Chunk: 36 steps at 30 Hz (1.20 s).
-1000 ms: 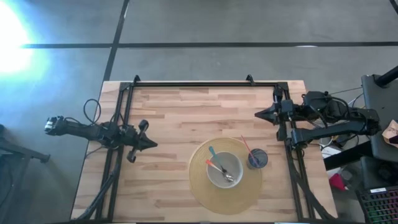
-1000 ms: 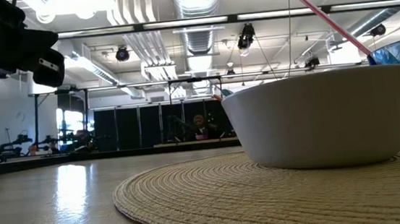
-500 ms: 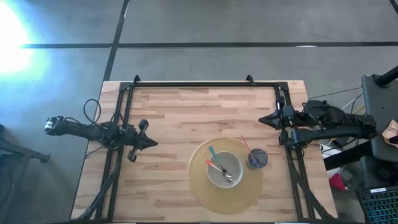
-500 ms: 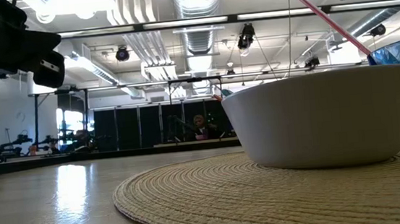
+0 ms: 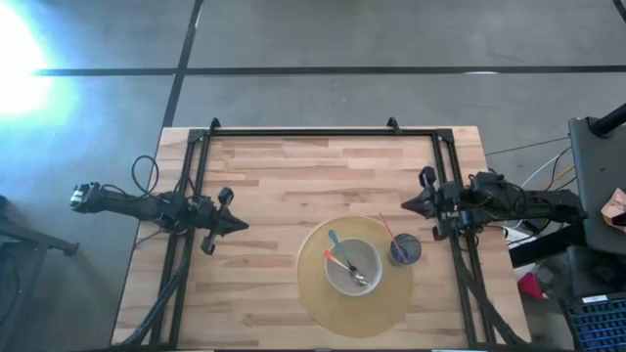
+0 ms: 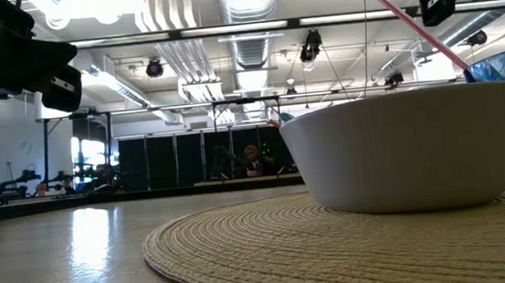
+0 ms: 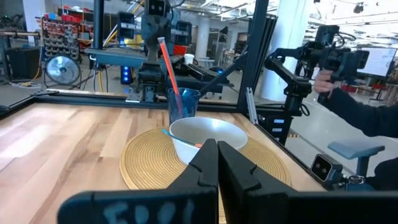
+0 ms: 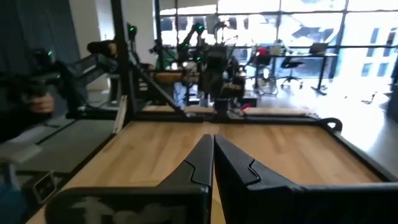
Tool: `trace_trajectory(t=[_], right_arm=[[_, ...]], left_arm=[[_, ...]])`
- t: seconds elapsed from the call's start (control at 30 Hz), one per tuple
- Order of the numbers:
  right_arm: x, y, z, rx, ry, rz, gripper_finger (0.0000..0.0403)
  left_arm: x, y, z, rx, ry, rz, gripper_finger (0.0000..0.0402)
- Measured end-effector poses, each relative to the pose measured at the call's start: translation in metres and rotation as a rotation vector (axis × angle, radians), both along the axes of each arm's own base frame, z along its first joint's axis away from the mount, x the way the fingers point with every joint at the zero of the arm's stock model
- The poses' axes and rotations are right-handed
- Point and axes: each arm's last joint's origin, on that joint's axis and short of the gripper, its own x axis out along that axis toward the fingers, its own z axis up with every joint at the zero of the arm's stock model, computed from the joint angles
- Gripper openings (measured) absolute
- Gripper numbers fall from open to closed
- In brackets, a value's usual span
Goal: Pick & Place Utensil
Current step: Return to Home Position
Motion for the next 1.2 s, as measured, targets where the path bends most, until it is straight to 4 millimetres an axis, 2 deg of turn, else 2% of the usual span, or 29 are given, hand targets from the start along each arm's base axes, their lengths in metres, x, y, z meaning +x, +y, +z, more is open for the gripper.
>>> trace_trajectory(t=[0.33, 0.9, 1.2], right_arm=[[0.0, 0.001, -0.028, 0.011, 0.03, 0.038, 0.0008], [-0.018, 0.002, -0.039, -0.016, 0.016, 0.082, 0.0008], [-0.014, 0.002, -0.061, -0.003, 0.057, 0.089, 0.0008]], left_arm=[[0.0, 0.0, 0.0, 0.001, -0.001, 0.0, 0.0], [0.0, 0.0, 0.0, 0.003, -0.002, 0.001, 0.0], [0.0, 0.0, 0.0, 0.026, -0.006, 0.001, 0.0]])
